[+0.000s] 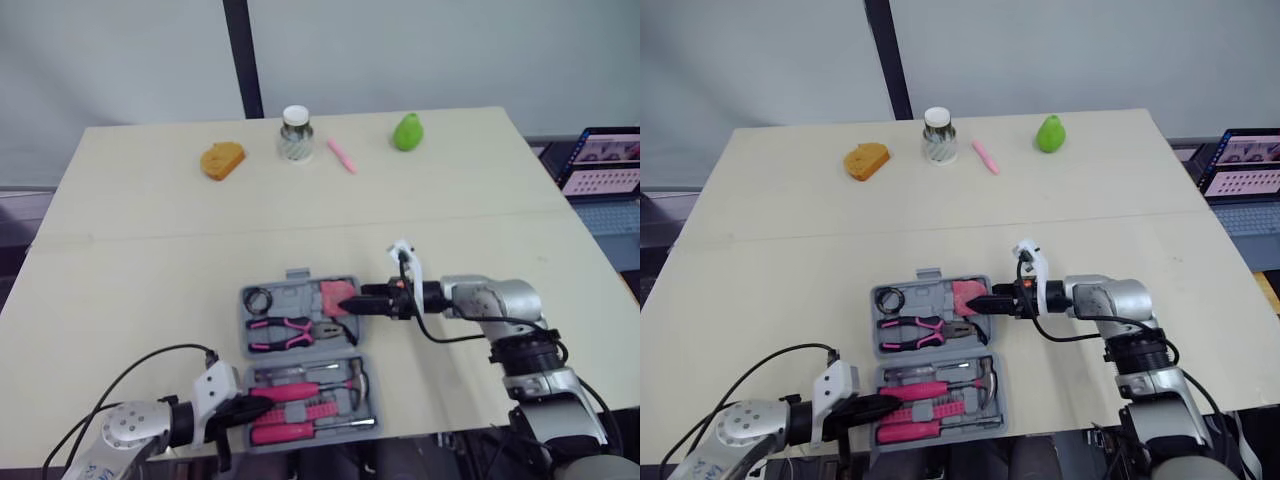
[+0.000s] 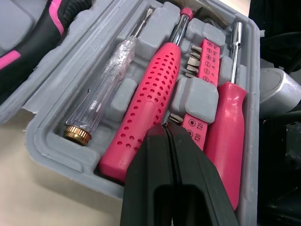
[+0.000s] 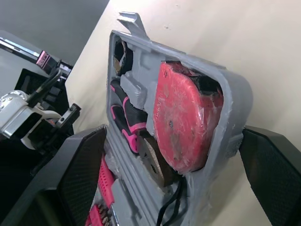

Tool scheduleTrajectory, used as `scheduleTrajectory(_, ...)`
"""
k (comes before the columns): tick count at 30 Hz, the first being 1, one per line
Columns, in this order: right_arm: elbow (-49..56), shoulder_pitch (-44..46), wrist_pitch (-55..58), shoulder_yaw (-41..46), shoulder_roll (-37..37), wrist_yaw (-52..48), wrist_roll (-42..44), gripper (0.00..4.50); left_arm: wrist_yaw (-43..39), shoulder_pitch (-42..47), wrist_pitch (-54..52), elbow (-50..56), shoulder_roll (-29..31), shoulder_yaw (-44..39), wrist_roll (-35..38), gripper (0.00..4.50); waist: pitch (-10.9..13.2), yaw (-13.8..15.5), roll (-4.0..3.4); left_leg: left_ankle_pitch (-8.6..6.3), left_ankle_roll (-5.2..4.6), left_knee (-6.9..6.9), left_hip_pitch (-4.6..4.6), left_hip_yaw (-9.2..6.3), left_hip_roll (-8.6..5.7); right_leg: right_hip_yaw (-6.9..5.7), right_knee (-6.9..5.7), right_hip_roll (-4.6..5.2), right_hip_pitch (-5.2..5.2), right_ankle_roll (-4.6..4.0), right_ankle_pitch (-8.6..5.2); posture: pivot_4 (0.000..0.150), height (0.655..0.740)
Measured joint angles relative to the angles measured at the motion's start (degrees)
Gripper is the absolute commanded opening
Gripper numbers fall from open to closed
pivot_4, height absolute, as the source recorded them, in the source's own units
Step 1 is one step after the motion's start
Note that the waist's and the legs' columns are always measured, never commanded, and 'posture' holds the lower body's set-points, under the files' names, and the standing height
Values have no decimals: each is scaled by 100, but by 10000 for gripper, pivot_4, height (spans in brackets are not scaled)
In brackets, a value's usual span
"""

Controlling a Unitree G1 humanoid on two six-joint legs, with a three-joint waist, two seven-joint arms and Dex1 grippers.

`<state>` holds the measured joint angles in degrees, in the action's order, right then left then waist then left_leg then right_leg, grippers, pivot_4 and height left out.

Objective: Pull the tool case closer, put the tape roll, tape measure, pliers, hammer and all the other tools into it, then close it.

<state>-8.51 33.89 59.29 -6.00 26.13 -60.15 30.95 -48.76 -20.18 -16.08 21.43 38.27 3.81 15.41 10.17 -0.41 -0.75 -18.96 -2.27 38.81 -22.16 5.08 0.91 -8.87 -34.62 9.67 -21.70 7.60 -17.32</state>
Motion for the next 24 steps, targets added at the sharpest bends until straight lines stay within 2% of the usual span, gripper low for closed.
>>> scheduleTrajectory(12,966,-174,360,8,322,-46,571,44889,-29,138,-119,-92,-121,-14,75,0,1,19,0,-1,-1,3,0,1,1,4,1,2,0,-1,0,1500,7400)
scheduleTrajectory(17,1159,-179,420,8,494,-153,794,44889,46,76,-342,5,-134,-285,296,0,2,19,2,-3,-1,4,-1,0,2,4,2,3,-1,-1,0,1500,7400)
scheduleTrajectory(24,1724,-237,510,-16,827,-439,1183,44889,31,-238,-992,551,291,-1921,1258,0,13,19,14,-12,-1,5,-4,0,4,3,14,3,-1,-1,0,1500,7400)
